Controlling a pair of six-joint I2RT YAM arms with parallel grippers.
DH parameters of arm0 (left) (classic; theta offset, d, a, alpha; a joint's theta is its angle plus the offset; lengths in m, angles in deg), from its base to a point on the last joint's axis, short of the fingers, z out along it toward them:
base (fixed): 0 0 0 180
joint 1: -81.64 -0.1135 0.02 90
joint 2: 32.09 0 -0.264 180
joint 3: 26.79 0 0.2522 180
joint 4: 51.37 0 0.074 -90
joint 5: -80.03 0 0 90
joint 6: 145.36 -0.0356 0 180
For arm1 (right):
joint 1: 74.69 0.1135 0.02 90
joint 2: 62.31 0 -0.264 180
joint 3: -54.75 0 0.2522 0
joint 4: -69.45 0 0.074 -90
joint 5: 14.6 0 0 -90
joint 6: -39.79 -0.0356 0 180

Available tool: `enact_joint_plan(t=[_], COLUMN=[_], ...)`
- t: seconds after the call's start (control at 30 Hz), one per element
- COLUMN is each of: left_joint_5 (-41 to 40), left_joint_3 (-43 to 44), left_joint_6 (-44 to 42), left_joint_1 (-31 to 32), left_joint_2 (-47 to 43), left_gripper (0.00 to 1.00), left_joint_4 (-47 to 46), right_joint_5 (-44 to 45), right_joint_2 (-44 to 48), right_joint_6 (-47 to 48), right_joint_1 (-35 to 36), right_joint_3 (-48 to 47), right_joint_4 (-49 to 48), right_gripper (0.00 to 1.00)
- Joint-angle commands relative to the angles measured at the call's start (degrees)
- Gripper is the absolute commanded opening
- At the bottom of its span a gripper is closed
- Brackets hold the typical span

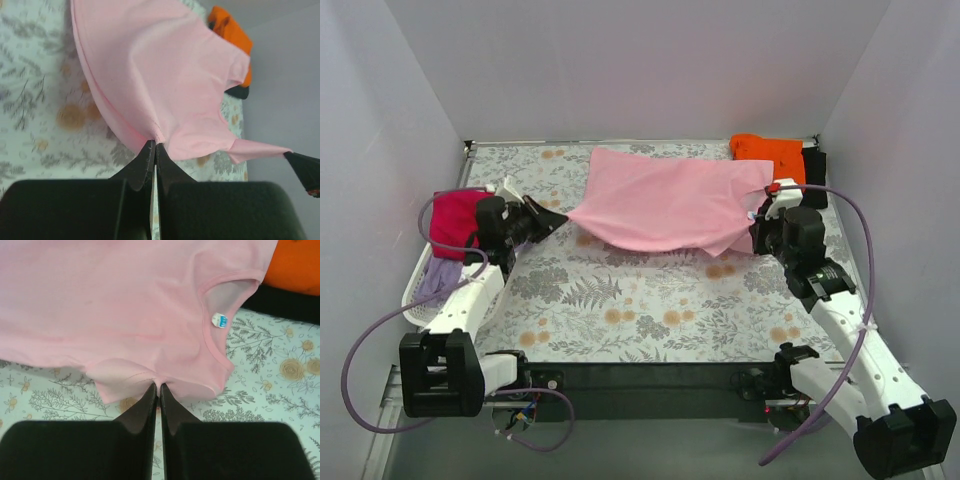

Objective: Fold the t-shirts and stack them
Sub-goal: Flatten the tshirt out

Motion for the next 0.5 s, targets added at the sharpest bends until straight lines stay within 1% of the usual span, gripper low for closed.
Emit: enact_joint_plan(t=[0.0, 0.07, 0.2, 0.27, 0.3, 0.47], left_joint_5=[-3.6, -6.3, -10.2, -12.2, -12.6, -14.4], left_joint_3=[-7.0, -10.3, -13.1, -14.5, -15.1, -15.9], left_joint_6=[-0.8, -0.7, 0.1, 0.6, 0.9, 1.9], left_joint_1=[1.9, 2.5, 3.6, 4.0, 4.1, 5.5], left_joint_2=[-4.9, -7.0, -11.9, -13.9, -15.8, -18.6], left_gripper=[0.0, 0.0, 0.0, 0.0, 0.0, 0.0], left_joint_4=[-0.5, 0.2, 2.1, 2.3, 3.9, 6.3], right_joint_5=[0.5, -1.1, -4.6, -5.0, -7.7, -8.2], right_joint_2=[4.7, 6.6, 9.0, 9.2, 9.5, 12.0], right_joint_6=[-3.5, -4.1, -5.3, -6.3, -6.6, -8.8], right_joint_1=[0.4, 0.6, 1.1, 1.3, 1.4, 2.2], right_joint_3=[-0.5, -0.2, 0.0, 0.0, 0.2, 0.8], right_joint_4=[4.1, 7.9, 13.7, 17.4, 18.4, 24.9], right_gripper=[0.01, 0.01, 0.01, 0.01, 0.01, 0.01])
